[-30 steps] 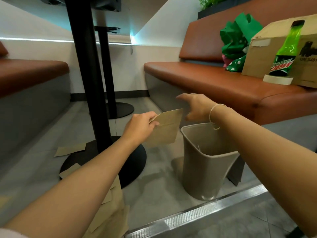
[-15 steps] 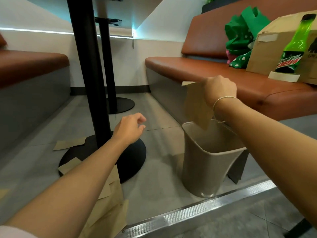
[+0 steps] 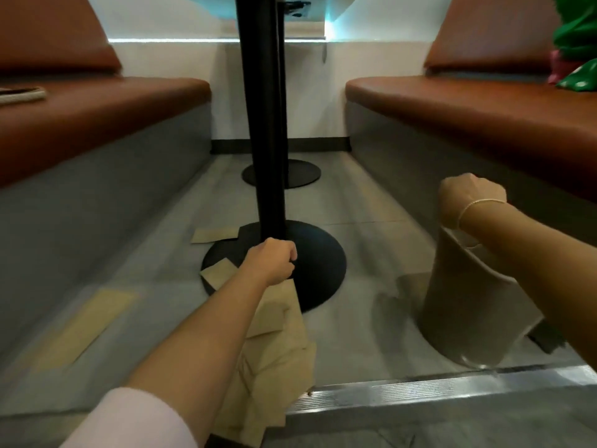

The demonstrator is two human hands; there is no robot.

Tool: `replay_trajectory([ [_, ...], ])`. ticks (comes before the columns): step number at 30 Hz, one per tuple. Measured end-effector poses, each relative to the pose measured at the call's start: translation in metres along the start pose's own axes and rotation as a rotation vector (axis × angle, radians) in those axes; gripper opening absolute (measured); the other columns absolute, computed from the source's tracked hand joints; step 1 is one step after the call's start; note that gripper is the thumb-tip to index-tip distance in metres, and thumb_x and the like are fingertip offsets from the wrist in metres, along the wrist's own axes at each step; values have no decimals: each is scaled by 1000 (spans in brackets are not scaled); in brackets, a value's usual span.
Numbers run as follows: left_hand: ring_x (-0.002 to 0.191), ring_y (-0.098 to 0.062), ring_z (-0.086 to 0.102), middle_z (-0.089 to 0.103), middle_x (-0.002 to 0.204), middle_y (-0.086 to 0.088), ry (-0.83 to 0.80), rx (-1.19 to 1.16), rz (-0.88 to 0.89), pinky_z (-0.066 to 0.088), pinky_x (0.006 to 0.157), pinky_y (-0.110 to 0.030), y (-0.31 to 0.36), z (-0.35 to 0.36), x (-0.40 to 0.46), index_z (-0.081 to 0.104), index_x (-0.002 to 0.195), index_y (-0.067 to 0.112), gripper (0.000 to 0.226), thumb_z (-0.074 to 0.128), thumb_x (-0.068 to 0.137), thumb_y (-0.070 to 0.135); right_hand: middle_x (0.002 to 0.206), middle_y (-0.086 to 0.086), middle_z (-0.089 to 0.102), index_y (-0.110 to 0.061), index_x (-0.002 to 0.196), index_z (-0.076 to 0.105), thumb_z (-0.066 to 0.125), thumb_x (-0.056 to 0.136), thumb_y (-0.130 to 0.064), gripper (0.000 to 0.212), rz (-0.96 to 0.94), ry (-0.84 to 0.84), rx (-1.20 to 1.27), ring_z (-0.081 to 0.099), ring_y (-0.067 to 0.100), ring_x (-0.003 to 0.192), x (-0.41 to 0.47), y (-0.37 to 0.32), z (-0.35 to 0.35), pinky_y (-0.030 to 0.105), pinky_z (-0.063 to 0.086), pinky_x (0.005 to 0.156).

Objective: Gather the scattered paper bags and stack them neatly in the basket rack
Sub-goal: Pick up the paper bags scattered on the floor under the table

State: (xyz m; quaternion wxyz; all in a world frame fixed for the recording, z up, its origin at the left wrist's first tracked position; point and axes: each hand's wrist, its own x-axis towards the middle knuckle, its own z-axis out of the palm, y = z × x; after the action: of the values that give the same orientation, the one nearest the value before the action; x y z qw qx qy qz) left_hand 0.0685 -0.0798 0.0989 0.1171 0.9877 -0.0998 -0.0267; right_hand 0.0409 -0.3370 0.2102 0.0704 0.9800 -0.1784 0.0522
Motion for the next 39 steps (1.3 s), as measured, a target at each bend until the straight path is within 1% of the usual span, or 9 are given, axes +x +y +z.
replay_trajectory([
  [4, 103, -24, 56, 60, 115, -6, -69, 87, -127, 49, 81, -35, -56, 13, -10, 57, 115, 18, 26, 45, 93, 16, 85, 8, 56, -8, 110, 60, 53, 92, -19, 22, -240, -59, 4, 59, 25, 84, -11, -51, 24, 35, 50, 76],
  [6, 105, -24, 56, 59, 116, -8, -98, 102, -199, 50, 87, -36, -82, 20, -15, 57, 116, 15, 25, 47, 92, 13, 91, 8, 54, -11, 114, 58, 53, 91, -21, 25, -345, -92, -9, 58, 25, 88, -17, -82, 42, 34, 50, 78],
  [12, 117, -28, 50, 49, 129, -12, -121, 122, -359, 43, 93, -35, -146, 51, -28, 46, 129, 12, 35, 46, 95, 18, 92, 6, 55, -12, 112, 58, 51, 92, -23, 24, -555, -245, -59, 56, 21, 85, -41, -156, 107, 30, 46, 74],
  [16, 119, -32, 47, 39, 134, -15, -124, 41, -409, 41, 94, -37, -169, 82, -24, 35, 135, 7, 43, 47, 96, 20, 98, 6, 57, -14, 117, 57, 49, 92, -19, 26, -669, -312, -50, 57, 21, 88, -55, -195, 151, 29, 46, 73],
  [20, 120, -32, 43, 37, 134, -16, -96, -38, -426, 41, 91, -38, -180, 115, -10, 33, 137, 8, 48, 50, 94, 22, 122, 9, 50, -17, 133, 42, 52, 91, -17, 43, -785, -355, -12, 48, 24, 113, -61, -227, 192, 33, 45, 85],
  [26, 127, -26, 33, 36, 138, -8, -5, -78, -370, 39, 96, -38, -174, 150, 22, 35, 136, 11, 46, 48, 95, 29, 132, 8, 42, -18, 138, 31, 52, 91, -27, 52, -865, -296, 75, 41, 25, 117, -64, -255, 239, 36, 42, 97],
  [30, 129, -25, 32, 40, 139, -8, 3, 2, -248, 35, 102, -37, -175, 158, 46, 37, 134, 9, 47, 46, 96, 35, 132, 6, 42, -19, 134, 34, 59, 85, -33, 56, -888, -326, 115, 42, 26, 116, -56, -265, 255, 38, 42, 95],
  [32, 129, -25, 33, 42, 137, -10, -22, 33, -239, 34, 102, -36, -177, 159, 54, 37, 133, 7, 47, 45, 97, 36, 131, 5, 44, -20, 135, 33, 59, 85, -37, 59, -875, -353, 137, 43, 26, 115, -52, -269, 261, 38, 44, 95],
  [39, 125, -27, 37, 43, 133, -15, -8, 112, -289, 38, 98, -33, -179, 165, 71, 42, 130, 4, 36, 37, 99, 20, 120, 5, 53, -23, 133, 39, 54, 83, -43, 56, -895, -370, 110, 48, 24, 106, -39, -278, 264, 34, 44, 87],
])
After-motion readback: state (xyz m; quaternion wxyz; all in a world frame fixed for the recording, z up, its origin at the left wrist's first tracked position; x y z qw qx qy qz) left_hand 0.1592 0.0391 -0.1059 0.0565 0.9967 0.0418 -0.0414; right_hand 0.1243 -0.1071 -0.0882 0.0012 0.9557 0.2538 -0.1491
